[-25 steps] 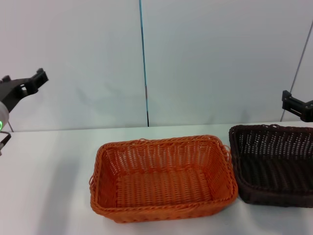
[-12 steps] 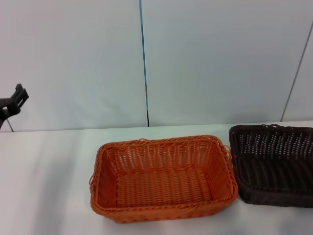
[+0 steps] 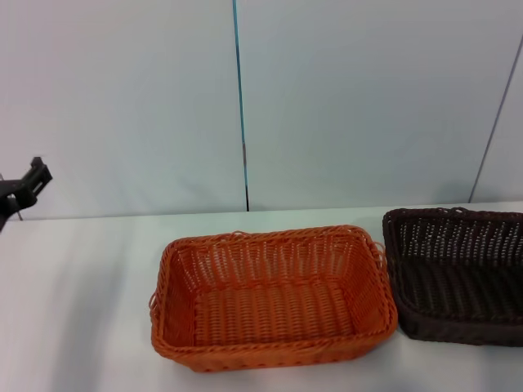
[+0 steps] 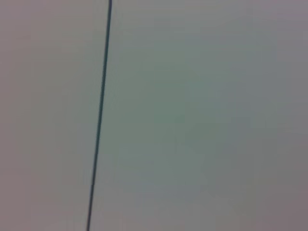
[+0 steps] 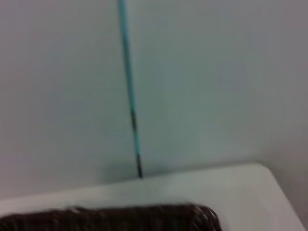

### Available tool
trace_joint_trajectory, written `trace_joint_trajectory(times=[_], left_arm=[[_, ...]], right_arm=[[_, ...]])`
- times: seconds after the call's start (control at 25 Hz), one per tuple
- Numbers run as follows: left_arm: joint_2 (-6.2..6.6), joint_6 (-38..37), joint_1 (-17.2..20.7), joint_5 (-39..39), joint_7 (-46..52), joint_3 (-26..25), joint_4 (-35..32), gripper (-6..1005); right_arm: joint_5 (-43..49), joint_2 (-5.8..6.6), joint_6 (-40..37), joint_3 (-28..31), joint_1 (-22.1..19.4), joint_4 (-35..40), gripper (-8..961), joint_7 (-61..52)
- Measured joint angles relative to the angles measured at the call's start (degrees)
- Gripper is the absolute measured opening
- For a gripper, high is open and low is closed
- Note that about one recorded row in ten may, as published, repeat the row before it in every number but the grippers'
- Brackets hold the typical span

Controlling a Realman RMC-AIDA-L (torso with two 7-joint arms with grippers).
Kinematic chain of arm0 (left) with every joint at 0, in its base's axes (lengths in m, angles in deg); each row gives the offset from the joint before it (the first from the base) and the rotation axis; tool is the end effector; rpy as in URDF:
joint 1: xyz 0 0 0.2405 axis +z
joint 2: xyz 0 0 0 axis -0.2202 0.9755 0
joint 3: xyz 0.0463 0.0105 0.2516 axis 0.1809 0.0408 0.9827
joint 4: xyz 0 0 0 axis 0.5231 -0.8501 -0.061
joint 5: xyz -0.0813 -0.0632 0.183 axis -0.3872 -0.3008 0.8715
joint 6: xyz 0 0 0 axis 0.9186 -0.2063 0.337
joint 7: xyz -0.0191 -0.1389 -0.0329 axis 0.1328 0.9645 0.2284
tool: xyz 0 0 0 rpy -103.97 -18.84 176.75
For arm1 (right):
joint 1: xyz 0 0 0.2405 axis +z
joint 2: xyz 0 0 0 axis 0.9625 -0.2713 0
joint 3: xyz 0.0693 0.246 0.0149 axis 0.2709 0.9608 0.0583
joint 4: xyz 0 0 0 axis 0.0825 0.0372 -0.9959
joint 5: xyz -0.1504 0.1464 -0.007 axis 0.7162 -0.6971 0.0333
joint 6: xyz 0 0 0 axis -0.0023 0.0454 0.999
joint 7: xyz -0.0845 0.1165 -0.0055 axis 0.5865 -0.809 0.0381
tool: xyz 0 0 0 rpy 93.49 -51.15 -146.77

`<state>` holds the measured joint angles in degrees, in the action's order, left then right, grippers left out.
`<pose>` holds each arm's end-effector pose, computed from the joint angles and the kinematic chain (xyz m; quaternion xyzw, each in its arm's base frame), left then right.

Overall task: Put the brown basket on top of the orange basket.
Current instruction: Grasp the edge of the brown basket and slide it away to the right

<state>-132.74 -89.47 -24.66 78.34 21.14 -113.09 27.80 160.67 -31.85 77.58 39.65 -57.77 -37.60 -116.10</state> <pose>-0.2686 0.3919 0.0692 -0.6136 -0.3666 -0.2649 0.6472 0.2582 0.3495 0.1844 -0.5000 -0.6675 -0.5461 0.0784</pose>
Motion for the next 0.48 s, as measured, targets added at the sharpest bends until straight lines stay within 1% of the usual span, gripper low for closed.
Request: trace_joint_trajectory(times=[0.12,0.28,0.4,0.48], left_arm=[[0.6,0.1,-1.6,0.1,1.4,0.1,-2.3,908],[0.95,-1.5,-2.9,0.3,1.3,0.2,-4.4,908],[1.02,-5.4,-2.6,2.1,1.4,1.1,-4.6,908],[0.83,-8.5,-1.9,3.7,2.0,1.9,-4.0,907]], right_arm=[[1.7,0.34,2.9,2.3,1.8,2.0,944,0.5],[2.5,0.52,3.6,3.6,3.2,5.0,944,1.9],[2.6,0.57,3.6,4.1,3.6,5.8,944,2.5],[2.6,0.57,3.6,4.3,3.8,6.1,944,2.8]])
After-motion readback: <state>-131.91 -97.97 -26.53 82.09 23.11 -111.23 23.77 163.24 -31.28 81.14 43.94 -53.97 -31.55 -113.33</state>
